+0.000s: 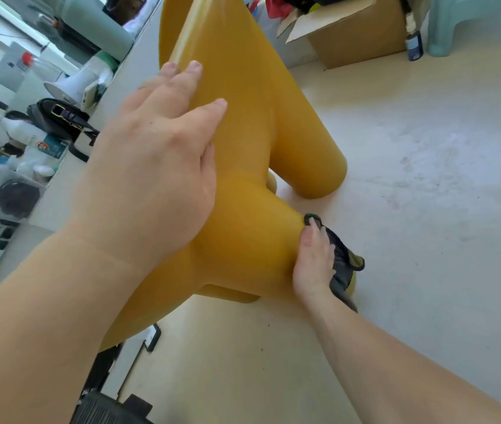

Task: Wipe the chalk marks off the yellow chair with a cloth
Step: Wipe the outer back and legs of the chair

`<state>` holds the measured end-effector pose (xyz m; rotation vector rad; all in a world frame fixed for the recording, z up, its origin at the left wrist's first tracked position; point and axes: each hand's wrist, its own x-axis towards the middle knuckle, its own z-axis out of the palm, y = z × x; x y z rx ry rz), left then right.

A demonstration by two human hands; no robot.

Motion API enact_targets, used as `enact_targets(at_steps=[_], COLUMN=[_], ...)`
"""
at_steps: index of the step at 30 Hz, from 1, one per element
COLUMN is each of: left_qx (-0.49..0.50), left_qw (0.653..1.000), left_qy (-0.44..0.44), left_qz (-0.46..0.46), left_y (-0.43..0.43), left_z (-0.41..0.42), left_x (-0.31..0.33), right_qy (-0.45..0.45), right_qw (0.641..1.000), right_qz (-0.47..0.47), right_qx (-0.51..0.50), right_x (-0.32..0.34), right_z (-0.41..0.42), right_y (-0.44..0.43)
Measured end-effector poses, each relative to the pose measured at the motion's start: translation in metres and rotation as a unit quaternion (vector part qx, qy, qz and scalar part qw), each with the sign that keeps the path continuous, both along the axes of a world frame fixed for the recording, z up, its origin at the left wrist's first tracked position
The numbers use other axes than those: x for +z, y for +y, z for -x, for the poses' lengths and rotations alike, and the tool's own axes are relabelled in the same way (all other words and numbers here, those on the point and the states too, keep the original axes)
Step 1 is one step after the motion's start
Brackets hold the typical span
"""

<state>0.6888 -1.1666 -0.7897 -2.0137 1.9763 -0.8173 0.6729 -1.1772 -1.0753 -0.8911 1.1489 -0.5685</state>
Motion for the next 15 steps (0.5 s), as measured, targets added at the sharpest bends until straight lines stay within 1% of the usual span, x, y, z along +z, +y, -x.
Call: enact_targets(at_steps=[2,4,5,7,9,10,11,12,13,15], left_qx=[-0.008,-0.015,-0.016,-0.015,-0.005,0.002,0.013,0.031,0.057,0.128], left_qw=[1.000,1.000,1.000,0.997,0.989,0.987,0.987,0.987,0.988,0.982], left_qy=[0.002,0.006,0.018,0.078,0.143,0.154,0.151,0.138,0.114,0.046], left_qz=[0.001,0.007,0.010,0.022,0.041,0.052,0.061,0.071,0.087,0.130], left_y=[0.006,0.017,0.025,0.041,0.055,0.062,0.069,0.077,0.086,0.107], left_z=[-0.008,-0.018,-0.022,-0.029,-0.031,-0.032,-0.035,-0.040,-0.045,-0.057], left_x=[-0.002,0.000,0.001,0.005,0.011,0.014,0.014,0.014,0.014,0.011], right_qy=[-0.002,-0.050,-0.085,-0.129,-0.112,-0.092,-0.076,-0.064,-0.057,-0.050], right_qw=[0.999,0.987,0.969,0.926,0.895,0.881,0.868,0.863,0.870,0.896], right_qz=[0.043,0.153,0.227,0.346,0.424,0.460,0.489,0.500,0.489,0.441], right_qx=[-0.002,0.026,0.049,0.082,0.078,0.064,0.050,0.039,0.029,0.020], right_x=[0.032,0.074,0.095,0.125,0.124,0.116,0.103,0.091,0.082,0.082], right_z=[-0.005,-0.008,-0.010,-0.015,-0.025,-0.031,-0.035,-0.039,-0.041,-0.045], right_y=[0.023,0.056,0.075,0.102,0.103,0.097,0.090,0.083,0.082,0.091])
